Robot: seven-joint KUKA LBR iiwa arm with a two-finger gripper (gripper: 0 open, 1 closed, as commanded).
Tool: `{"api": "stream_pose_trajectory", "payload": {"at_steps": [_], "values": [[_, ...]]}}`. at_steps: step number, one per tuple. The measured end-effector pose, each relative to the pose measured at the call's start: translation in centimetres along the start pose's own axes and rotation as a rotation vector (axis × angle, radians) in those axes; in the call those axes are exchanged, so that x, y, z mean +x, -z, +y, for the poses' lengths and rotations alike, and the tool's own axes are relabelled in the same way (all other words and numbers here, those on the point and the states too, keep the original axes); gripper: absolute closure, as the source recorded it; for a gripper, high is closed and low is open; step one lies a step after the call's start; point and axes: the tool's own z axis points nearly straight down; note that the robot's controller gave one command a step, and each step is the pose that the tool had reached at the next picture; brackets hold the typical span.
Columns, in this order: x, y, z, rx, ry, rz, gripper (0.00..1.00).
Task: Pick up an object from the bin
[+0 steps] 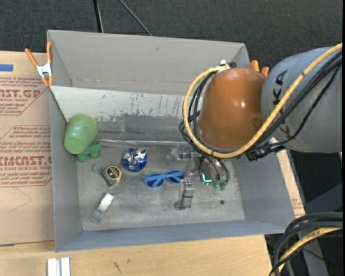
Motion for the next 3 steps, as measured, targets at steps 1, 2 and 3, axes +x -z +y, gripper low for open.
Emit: {"api": "stream_pose_trajectory", "payload": {"at_steps": [1,2,3], "values": [[-5.8,-12.2,-0.3,0.000,-0.138,-0.002,0.00],[-5.9,-11.8,-0.3,-0.001,-0.137,-0.007,1.00],[-4.2,0.4,0.1,0.000,-0.032,-0.016,1.00]]}}
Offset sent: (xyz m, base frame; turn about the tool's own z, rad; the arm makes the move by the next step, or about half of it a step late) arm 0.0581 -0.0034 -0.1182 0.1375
